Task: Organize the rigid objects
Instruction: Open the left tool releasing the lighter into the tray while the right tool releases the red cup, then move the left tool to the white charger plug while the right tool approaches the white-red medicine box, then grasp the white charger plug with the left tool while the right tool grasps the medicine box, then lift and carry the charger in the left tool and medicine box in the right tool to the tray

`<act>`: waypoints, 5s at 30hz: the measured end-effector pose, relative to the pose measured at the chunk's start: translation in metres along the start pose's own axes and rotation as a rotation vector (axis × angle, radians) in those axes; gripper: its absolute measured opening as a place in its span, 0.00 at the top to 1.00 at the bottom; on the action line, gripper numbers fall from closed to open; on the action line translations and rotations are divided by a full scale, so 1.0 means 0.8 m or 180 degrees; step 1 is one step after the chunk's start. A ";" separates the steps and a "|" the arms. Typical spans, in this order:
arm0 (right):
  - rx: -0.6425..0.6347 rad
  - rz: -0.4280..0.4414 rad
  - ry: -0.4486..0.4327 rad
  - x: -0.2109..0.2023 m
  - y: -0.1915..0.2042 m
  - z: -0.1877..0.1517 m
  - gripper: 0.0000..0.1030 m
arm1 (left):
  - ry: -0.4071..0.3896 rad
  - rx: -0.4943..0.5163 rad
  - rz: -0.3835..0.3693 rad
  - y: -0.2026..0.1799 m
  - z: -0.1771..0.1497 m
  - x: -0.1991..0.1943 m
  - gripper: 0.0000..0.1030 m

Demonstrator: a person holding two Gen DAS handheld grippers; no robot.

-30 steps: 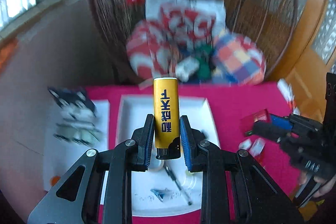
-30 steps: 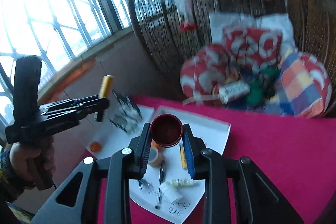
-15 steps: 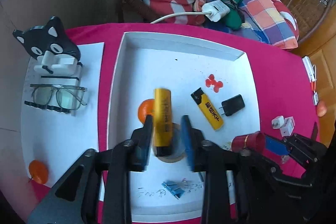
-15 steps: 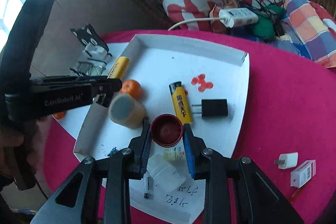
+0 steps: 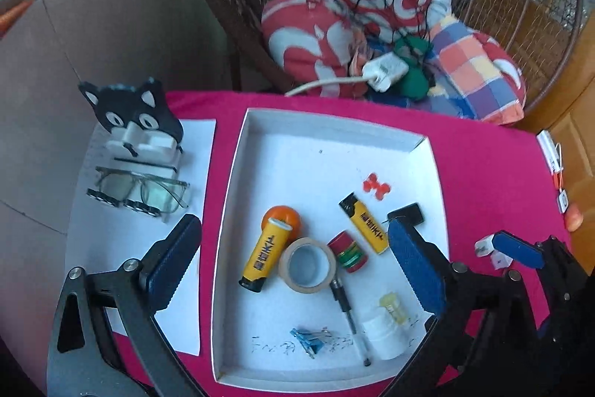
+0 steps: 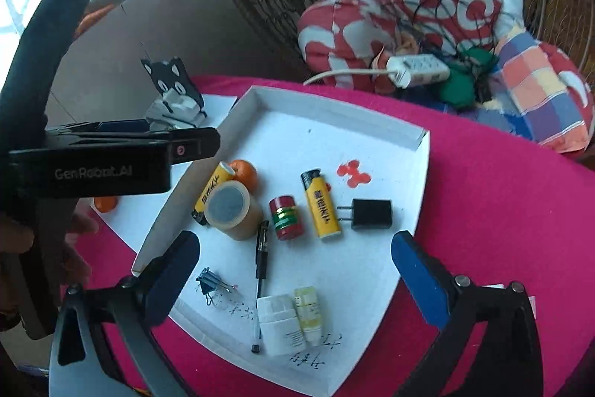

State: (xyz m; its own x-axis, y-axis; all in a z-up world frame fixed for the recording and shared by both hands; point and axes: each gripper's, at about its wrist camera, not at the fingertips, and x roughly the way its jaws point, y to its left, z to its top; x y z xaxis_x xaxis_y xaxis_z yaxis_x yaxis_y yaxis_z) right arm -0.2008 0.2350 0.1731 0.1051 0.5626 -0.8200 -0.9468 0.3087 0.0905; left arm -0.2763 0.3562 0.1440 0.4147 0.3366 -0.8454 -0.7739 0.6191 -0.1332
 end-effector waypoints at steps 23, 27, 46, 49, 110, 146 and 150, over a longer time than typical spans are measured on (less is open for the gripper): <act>0.0418 -0.0254 -0.0243 -0.101 -0.130 -0.053 0.00 | 0.0103 0.0345 -0.0276 -0.174 -0.030 -0.004 0.02; 0.0527 -0.0330 -0.0305 -0.122 -0.164 -0.063 0.00 | 0.0078 0.0366 -0.0338 -0.205 -0.029 -0.003 0.02; 0.1589 -0.0751 -0.0626 -0.234 -0.358 -0.160 0.00 | 0.0692 0.1655 -0.0349 -0.356 -0.094 0.125 0.10; 0.1616 -0.0800 -0.0580 -0.242 -0.372 -0.175 0.00 | 0.0791 0.1925 -0.0393 -0.375 -0.098 0.149 0.33; 0.0001 0.0091 -0.1872 -0.344 -0.195 0.003 0.54 | -0.1584 0.0178 -0.0305 -0.193 -0.001 -0.257 0.65; 0.0029 0.0352 -0.2266 -0.371 -0.100 0.035 0.54 | -0.2058 -0.0028 -0.0185 -0.054 -0.012 -0.348 0.65; 0.0080 0.0399 -0.2121 -0.343 -0.087 0.037 0.54 | -0.1935 -0.0020 -0.0247 -0.039 -0.007 -0.333 0.65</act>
State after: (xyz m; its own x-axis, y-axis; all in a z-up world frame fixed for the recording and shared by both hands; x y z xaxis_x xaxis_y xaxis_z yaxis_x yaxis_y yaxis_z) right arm -0.1548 0.0819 0.4091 0.1675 0.9454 -0.2797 -0.9576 0.2235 0.1818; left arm -0.3650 0.2436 0.3704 0.6674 0.6363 -0.3869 -0.7325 0.6545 -0.1872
